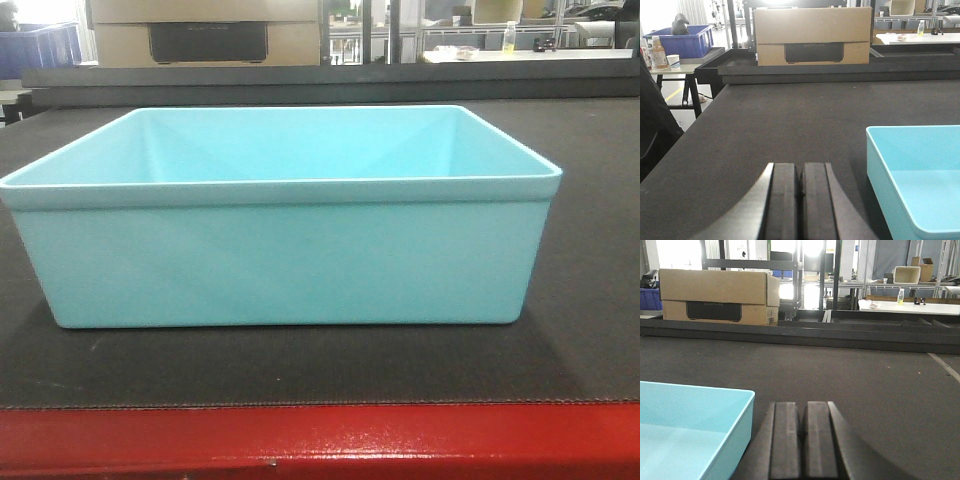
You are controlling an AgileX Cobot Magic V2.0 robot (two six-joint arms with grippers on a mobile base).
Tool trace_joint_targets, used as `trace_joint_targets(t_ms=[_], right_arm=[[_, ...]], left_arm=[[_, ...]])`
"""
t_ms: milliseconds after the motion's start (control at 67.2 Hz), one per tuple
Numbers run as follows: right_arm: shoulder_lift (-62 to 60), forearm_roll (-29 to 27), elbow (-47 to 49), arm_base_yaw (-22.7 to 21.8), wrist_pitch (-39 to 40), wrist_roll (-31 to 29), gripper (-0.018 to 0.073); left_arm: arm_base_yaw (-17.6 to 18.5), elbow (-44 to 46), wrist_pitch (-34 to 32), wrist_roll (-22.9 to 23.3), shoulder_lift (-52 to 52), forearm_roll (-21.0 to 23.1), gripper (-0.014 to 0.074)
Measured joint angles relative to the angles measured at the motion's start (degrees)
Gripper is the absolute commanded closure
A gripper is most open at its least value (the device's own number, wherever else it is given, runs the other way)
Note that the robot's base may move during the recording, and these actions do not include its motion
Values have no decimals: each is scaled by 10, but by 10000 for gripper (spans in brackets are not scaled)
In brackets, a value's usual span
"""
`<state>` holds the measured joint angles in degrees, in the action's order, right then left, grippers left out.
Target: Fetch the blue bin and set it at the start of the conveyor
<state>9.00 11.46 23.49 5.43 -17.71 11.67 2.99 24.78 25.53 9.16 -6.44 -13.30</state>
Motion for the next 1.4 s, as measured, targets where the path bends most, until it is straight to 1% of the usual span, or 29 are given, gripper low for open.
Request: trace_joint_targets(t_ms=[506, 610, 670, 759, 819, 893, 982, 1042, 1399], right_arm=[[-1, 0, 0, 0, 0, 0, 721], [-1, 0, 0, 0, 0, 0, 721], [-1, 0, 0, 0, 0, 0, 721], [-1, 0, 0, 0, 0, 0, 721], [-1, 0, 0, 0, 0, 0, 721], [-1, 0, 0, 0, 1, 0, 721], [-1, 0, 0, 0, 1, 0, 721], [-1, 0, 0, 0, 1, 0, 721], [-2, 0, 0, 0, 1, 0, 721]], left_arm=[[0, -3, 0, 0, 0, -1, 707], [-1, -14, -2, -1, 9, 5, 707], [-7, -28, -9, -16, 21, 20, 707], [-24, -69, -43, -49, 47, 52, 707], [-36, -102, -75, -59, 59, 69, 707], [-47, -154, -134, -65, 61, 78, 707], [-48, -214, -207, -66, 61, 85, 707], [-48, -240, -236, -66, 61, 87, 707], [-49, -249, -238, -68, 62, 89, 707]])
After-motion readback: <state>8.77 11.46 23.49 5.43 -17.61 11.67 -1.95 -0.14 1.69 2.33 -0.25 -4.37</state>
